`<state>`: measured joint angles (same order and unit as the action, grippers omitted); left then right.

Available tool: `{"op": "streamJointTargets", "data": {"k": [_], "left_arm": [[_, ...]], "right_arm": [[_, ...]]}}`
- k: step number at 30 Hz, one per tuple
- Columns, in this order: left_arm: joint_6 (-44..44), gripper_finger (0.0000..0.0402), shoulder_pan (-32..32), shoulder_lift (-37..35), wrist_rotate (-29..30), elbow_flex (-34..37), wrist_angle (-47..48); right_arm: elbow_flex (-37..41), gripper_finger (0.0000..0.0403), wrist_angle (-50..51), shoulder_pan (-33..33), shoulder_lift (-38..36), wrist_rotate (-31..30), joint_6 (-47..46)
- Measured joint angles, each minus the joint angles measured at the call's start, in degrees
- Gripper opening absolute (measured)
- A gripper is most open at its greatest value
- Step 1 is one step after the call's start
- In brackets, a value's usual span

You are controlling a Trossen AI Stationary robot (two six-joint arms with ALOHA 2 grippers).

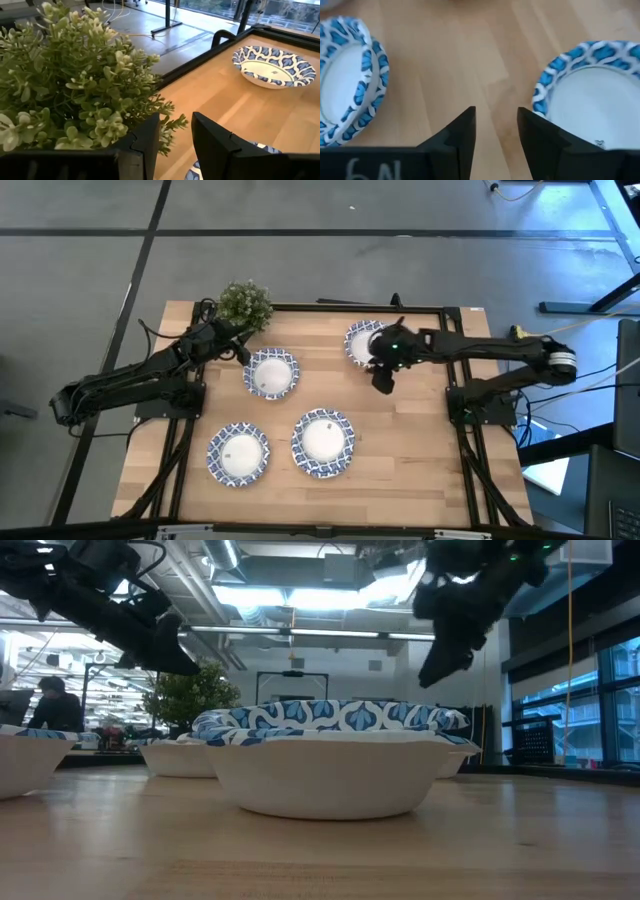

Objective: Nest bowls inside each other
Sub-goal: Stack the white bowl on top of the other white bowl

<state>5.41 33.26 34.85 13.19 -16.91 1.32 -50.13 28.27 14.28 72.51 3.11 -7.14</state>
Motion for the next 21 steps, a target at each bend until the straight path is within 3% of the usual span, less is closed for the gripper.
{"op": "streamJointTargets", "data": {"k": [5,10,21], "left_arm": [[0.00,0.0110,-0.02,0.00,-0.05,0.00,-0.01],[-0.01,0.0110,0.00,-0.02,-0.11,0.00,-0.04],[-0.01,0.0110,0.00,-0.01,-0.18,0.00,-0.04]], "right_arm": [[5.98,0.0145,-5.33,1.95,-6.40,-0.26,0.00],[10.82,0.0145,-10.07,3.94,-7.59,-0.62,-3.24],[11.19,0.0145,-10.84,4.31,-7.30,-0.61,-4.22]]}}
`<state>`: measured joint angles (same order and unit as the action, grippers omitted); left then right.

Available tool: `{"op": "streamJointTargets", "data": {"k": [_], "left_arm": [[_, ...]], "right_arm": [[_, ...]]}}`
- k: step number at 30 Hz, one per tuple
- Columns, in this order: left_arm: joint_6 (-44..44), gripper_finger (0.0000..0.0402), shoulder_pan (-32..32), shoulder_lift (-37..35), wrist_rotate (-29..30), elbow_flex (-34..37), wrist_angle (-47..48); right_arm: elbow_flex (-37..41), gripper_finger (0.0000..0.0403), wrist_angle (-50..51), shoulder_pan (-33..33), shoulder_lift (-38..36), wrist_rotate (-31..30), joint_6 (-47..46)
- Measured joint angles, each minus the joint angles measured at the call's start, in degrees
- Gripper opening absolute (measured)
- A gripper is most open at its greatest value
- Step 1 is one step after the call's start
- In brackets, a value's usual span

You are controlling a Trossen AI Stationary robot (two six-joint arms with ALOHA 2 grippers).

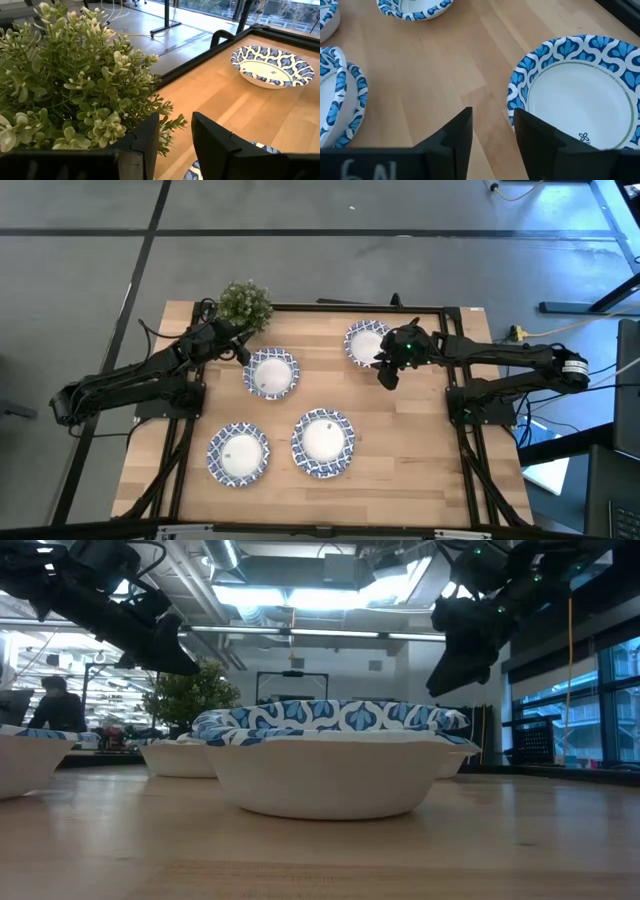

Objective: Nest bowls inside each other
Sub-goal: Stack the white bowl on top of the other white bowl

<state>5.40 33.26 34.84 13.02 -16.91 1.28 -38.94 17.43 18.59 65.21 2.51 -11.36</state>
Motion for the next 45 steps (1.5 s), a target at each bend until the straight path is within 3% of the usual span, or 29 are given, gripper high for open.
{"op": "streamJointTargets", "data": {"k": [11,18,45], "left_arm": [[0.01,0.0110,0.00,0.00,0.00,0.00,0.00],[0.01,0.0110,-0.01,0.00,0.00,0.00,0.00],[0.20,0.0110,0.00,0.00,-0.02,0.00,-0.01]], "right_arm": [[0.00,0.0193,0.59,0.00,0.00,-0.10,1.17],[0.00,0.0222,0.67,0.00,-0.02,-5.47,-3.57],[-0.01,0.0240,0.33,-0.02,-0.07,-4.97,-1.84]]}}
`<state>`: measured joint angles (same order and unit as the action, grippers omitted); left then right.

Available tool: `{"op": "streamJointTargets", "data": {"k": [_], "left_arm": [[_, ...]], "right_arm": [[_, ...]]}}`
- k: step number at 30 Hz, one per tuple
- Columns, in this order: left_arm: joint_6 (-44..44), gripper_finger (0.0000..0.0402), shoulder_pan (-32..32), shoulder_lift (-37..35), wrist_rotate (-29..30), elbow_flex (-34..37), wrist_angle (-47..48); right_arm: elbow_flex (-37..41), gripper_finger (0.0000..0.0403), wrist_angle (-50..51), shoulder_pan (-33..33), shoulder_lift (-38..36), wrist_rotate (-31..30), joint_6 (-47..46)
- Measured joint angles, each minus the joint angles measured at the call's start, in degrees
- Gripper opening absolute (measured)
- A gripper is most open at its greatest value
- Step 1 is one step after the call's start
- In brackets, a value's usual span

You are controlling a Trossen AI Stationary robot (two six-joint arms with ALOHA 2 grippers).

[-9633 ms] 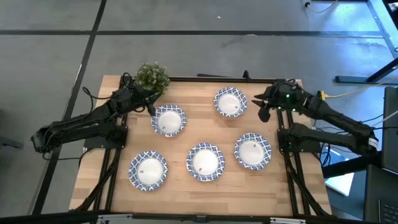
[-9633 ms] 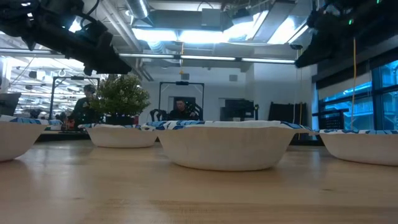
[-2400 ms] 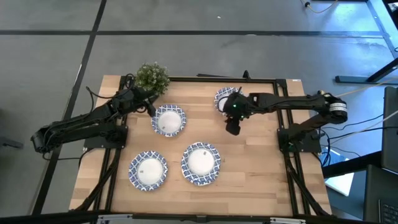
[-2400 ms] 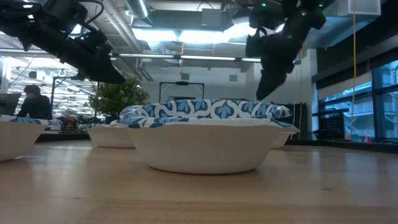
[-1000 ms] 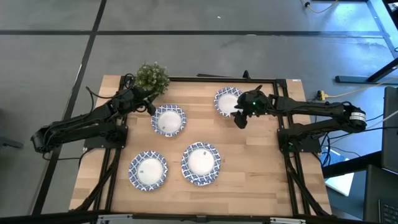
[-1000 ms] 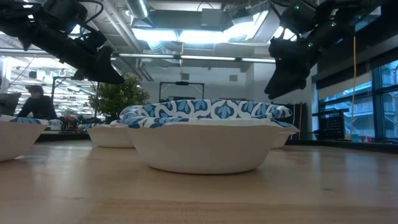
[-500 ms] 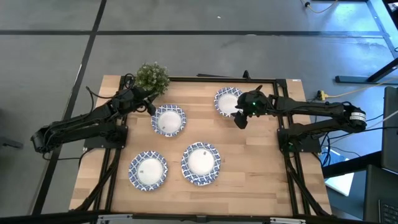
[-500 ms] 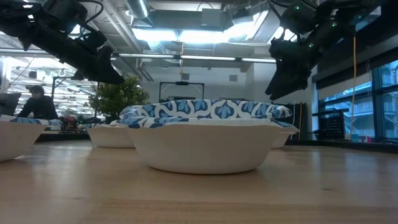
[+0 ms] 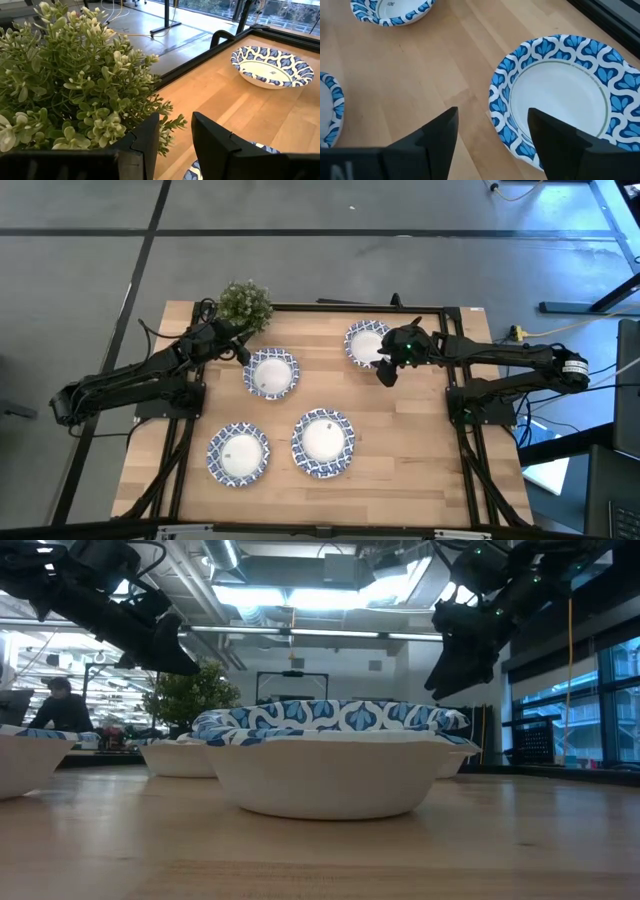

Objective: Nest bowls inside each other
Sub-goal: Stack the white bowl on top of the other white bowl

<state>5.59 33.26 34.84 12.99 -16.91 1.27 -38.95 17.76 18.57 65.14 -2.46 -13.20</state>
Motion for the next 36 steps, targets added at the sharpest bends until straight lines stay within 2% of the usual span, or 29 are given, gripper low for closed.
{"op": "streamJointTargets", "data": {"k": [10,23,36], "left_arm": [[0.00,0.0110,-0.02,0.01,0.01,0.00,0.01],[-0.01,0.0110,0.00,0.01,0.00,0.00,0.01],[-0.01,0.0110,-0.02,0.00,0.01,0.00,0.02]], "right_arm": [[-0.01,0.0240,1.57,-0.14,1.05,0.16,6.12],[-0.01,0.0240,-2.14,-0.09,12.74,-0.25,8.40],[-0.03,0.0240,-4.77,2.70,18.21,-0.51,10.48]]}}
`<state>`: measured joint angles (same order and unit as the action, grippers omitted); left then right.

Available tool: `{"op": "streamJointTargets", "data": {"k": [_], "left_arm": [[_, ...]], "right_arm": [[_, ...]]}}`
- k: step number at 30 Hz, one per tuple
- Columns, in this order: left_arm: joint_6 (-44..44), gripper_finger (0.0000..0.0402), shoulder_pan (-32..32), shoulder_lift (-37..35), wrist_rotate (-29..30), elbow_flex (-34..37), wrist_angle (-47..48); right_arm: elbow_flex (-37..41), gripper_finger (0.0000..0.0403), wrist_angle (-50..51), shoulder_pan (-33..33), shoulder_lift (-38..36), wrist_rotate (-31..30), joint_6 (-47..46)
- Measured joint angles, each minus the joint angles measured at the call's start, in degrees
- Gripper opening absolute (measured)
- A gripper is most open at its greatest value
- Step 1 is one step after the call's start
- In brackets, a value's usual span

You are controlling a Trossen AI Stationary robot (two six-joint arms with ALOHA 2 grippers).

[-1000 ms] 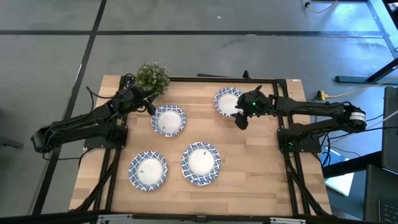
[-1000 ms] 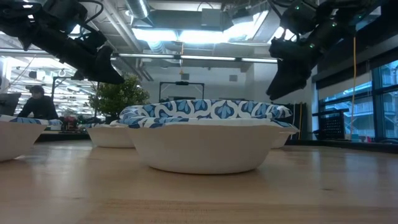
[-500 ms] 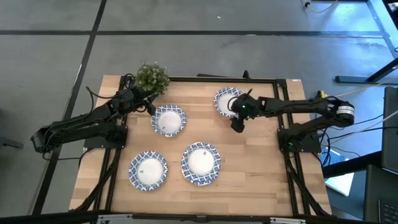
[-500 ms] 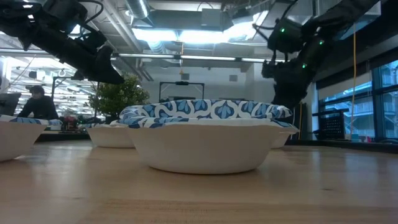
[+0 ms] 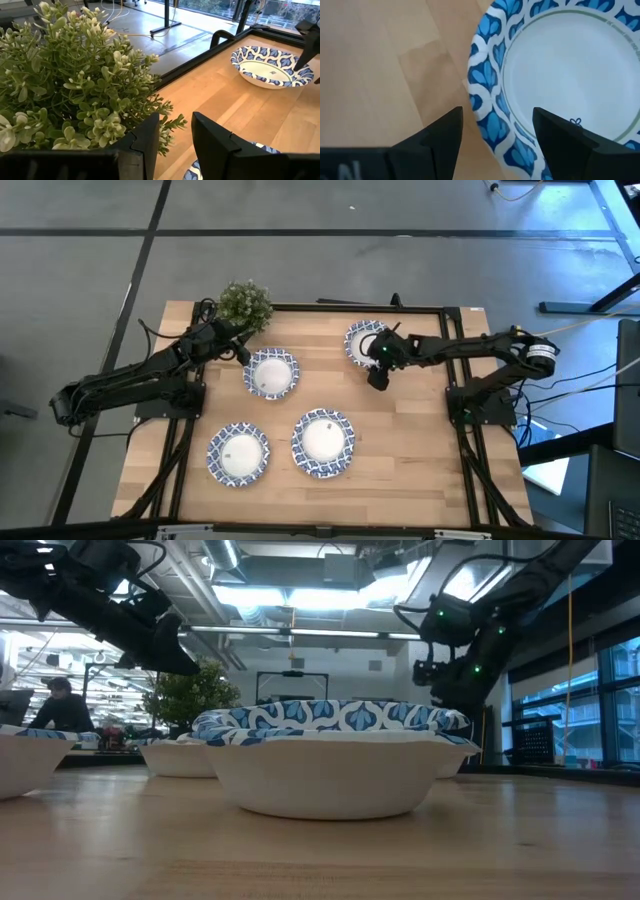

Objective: Nest bowls inside each other
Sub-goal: Stack the white bowl on top of the other white bowl

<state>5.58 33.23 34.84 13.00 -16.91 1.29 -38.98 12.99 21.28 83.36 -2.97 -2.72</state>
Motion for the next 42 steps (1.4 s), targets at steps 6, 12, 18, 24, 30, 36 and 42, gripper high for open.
{"op": "streamJointTargets", "data": {"k": [6,12,18,24,30,36,42], "left_arm": [[0.00,0.0110,0.00,0.01,-0.01,0.00,0.01],[-0.01,0.0110,0.02,0.00,0.00,0.00,0.01],[-0.01,0.0110,0.00,0.00,-0.01,0.00,0.01],[0.00,0.0110,0.00,0.01,0.01,0.00,0.01],[-0.01,0.0110,0.01,0.01,-0.01,0.00,0.01],[-0.02,0.0110,0.00,0.01,0.00,0.00,0.01],[-0.02,0.0110,0.01,0.01,0.01,0.00,0.01]], "right_arm": [[0.00,0.0240,-0.62,1.31,0.98,-0.01,0.10],[0.00,0.0207,-0.78,1.88,1.08,0.01,0.11],[0.00,0.0151,-0.78,1.86,1.08,0.03,0.15],[0.00,0.0099,-0.79,1.86,1.08,0.03,0.02],[0.00,0.0060,-0.84,1.86,1.06,0.03,0.04],[0.00,0.0047,-0.84,1.86,1.04,0.03,-0.81],[-2.54,0.0045,2.41,1.86,1.02,0.10,-1.44]]}}
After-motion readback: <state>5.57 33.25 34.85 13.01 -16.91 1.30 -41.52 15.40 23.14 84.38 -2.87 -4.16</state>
